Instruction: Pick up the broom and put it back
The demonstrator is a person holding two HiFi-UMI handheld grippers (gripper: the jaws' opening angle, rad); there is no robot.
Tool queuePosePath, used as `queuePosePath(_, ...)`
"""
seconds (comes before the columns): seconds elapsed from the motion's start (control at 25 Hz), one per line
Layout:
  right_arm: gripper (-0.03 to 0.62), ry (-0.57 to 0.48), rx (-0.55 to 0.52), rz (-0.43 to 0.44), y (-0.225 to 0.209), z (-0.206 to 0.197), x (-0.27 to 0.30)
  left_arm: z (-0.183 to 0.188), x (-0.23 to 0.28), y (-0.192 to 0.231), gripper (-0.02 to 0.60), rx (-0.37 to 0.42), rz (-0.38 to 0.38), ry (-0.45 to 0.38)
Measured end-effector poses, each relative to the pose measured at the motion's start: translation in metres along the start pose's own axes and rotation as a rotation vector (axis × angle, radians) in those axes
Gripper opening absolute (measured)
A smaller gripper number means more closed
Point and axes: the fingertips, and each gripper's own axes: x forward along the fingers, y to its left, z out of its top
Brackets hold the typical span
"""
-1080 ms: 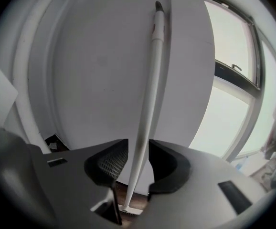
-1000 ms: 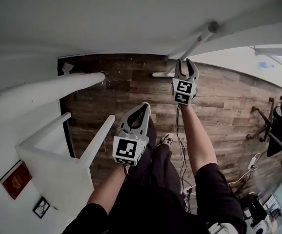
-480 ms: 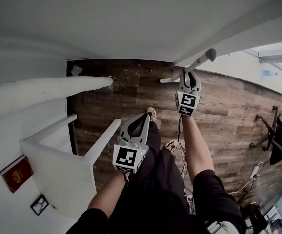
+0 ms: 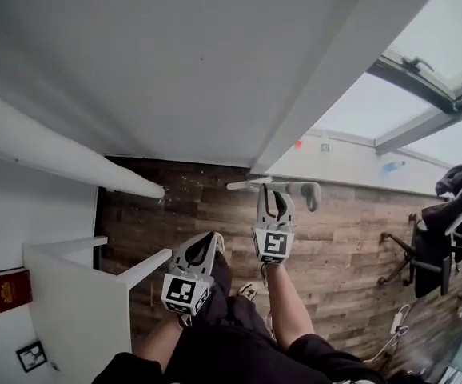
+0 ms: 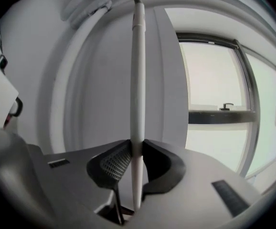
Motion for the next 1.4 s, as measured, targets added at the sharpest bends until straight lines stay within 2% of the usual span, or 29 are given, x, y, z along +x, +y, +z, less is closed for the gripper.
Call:
queuePosePath(0.12, 0.089, -0.076, -0.004, 0.063, 0.014, 0.056, -0.045, 0.031, -0.015, -0.016, 0.002, 0.017, 0.012, -0.055)
queuePosePath(0.24, 0.088, -0.097, 0.039, 0.079, 0.015, 0.098, -0.091, 0.063, -0.021, -0.036, 0.002, 0.037, -0.003, -0.128)
queuePosePath(0.44, 0.087, -0.029, 0.061, 0.067, 0.012, 0.118, -0.152, 0.100, -0.019, -0.082, 0.002, 0.084, -0.090, -0.194)
queuePosePath(0.52, 0.087, -0.030, 0.047, 0.096, 0.016, 0.126, -0.172, 0.113, -0.019, -0.104, 0.002, 0.091, -0.115, -0.213)
queuePosePath(0.68, 0.086, -0.034, 0.019, 0.117, 0.035, 0.120, -0.214, 0.107, -0.028, -0.137, 0.000, 0.154, -0.141, -0.239)
queuePosePath(0.76, 0.086, -0.036, 0.014, 0.096, 0.034, 0.115, -0.230, 0.101, -0.033, -0.148, 0.000, 0.150, -0.161, -0.244)
queuePosePath(1.08, 0.084, -0.059, -0.018, 0.000, -0.010, 0.122, -0.269, 0.091, -0.031, -0.207, -0.002, 0.193, -0.236, -0.174)
queuePosePath(1.24, 0.084, -0.095, -0.015, -0.031, -0.029, 0.133, -0.278, 0.100, -0.029, -0.230, -0.001, 0.156, -0.289, -0.188)
queuePosePath(1.4, 0.085, -0.133, -0.022, -0.071, -0.047, 0.144, -0.286, 0.105, -0.026, -0.247, 0.000, 0.181, -0.303, -0.204)
